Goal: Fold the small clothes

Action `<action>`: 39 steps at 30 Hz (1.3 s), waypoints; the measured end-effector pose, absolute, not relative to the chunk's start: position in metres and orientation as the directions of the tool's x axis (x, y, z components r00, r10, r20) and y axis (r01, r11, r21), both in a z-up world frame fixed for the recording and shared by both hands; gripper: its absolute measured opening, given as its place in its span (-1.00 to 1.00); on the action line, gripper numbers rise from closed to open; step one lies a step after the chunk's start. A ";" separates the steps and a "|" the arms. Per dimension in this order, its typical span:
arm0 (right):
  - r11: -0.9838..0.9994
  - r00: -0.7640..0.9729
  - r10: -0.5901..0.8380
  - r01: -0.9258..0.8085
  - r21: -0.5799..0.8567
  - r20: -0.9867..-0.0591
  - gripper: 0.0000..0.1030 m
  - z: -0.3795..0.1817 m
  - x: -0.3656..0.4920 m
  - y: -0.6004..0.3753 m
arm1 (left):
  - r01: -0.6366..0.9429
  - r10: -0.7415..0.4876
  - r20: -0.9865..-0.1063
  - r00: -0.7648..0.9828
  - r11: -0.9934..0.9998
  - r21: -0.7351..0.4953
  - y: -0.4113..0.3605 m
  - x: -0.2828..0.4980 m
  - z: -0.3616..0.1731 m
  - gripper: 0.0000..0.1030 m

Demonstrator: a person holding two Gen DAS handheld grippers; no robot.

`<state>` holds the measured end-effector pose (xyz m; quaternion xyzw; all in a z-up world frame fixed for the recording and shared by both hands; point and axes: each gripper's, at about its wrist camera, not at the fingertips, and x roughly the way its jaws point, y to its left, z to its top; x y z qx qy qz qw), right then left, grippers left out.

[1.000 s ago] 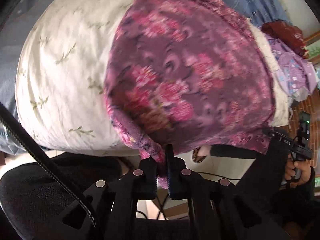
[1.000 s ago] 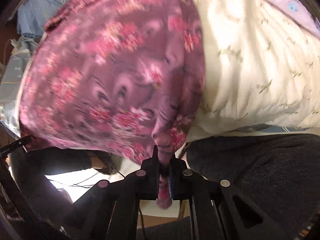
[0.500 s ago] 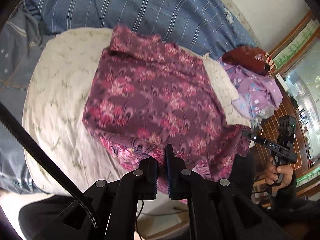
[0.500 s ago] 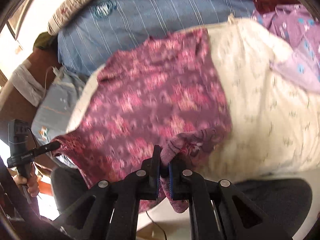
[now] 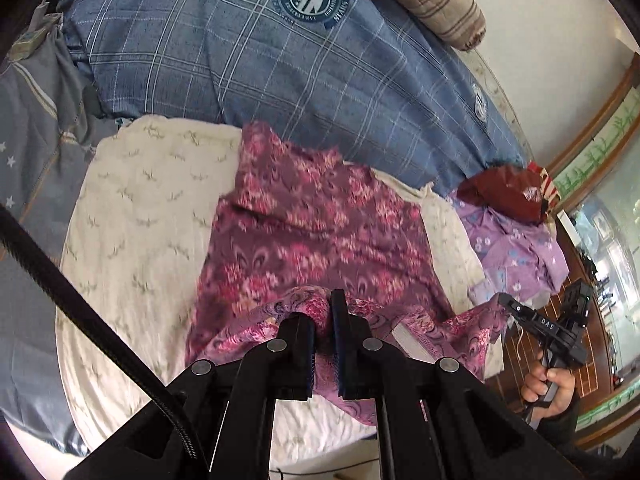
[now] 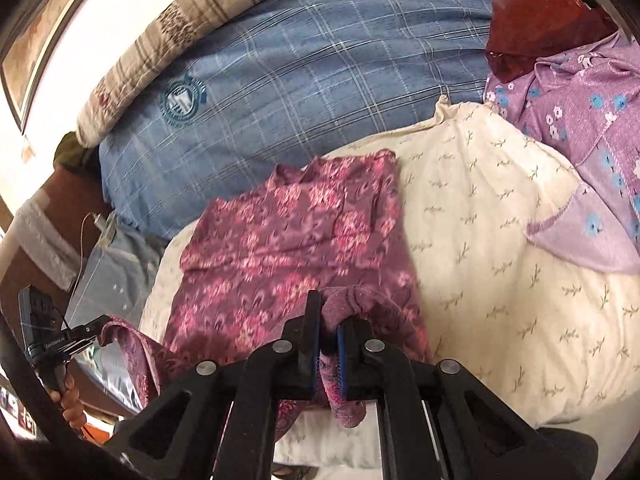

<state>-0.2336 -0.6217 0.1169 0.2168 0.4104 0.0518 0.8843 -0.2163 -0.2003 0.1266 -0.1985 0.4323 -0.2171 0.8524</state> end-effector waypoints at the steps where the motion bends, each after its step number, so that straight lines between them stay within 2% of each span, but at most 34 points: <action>1: 0.901 0.663 0.262 0.093 0.424 -0.701 -0.90 0.117 -0.227 -0.624 | 0.194 -0.537 -0.650 0.538 0.829 -0.525 -0.201 -0.209 0.128 -0.90; 18: 0.878 0.658 0.246 0.160 0.451 -0.712 -0.90 0.101 -0.124 -0.647 | 0.122 -0.528 -0.638 0.561 0.815 -0.567 -0.215 -0.066 0.111 -0.90; 21: 0.863 0.639 0.266 0.177 0.474 -0.722 -0.90 0.091 -0.096 -0.655 | 0.084 -0.501 -0.666 0.552 0.828 -0.554 -0.218 -0.030 0.096 -0.90; 23: 0.853 0.616 0.279 0.193 0.484 -0.737 -0.81 0.078 -0.076 -0.658 | 0.045 -0.470 -0.703 0.534 0.846 -0.532 -0.221 -0.007 0.077 -0.90; 27: 0.877 0.531 0.274 0.203 0.435 -0.802 -0.80 0.041 -0.042 -0.655 | -0.021 -0.438 -0.756 0.486 0.859 -0.511 -0.228 0.021 0.037 -0.90; 31: 0.881 0.496 0.283 0.204 0.427 -0.821 -0.67 0.018 -0.036 -0.656 | -0.026 -0.443 -0.753 0.487 0.854 -0.520 -0.232 0.030 0.022 -0.88; 35: 0.867 0.536 0.322 0.164 0.471 -0.780 -0.32 0.031 -0.049 -0.667 | 0.000 -0.458 -0.741 0.492 0.850 -0.526 -0.236 0.033 0.027 -0.84; 39: 0.876 0.554 0.332 0.119 0.467 -0.764 -0.20 0.050 -0.066 -0.672 | 0.034 -0.459 -0.741 0.490 0.859 -0.510 -0.245 0.032 0.031 -0.74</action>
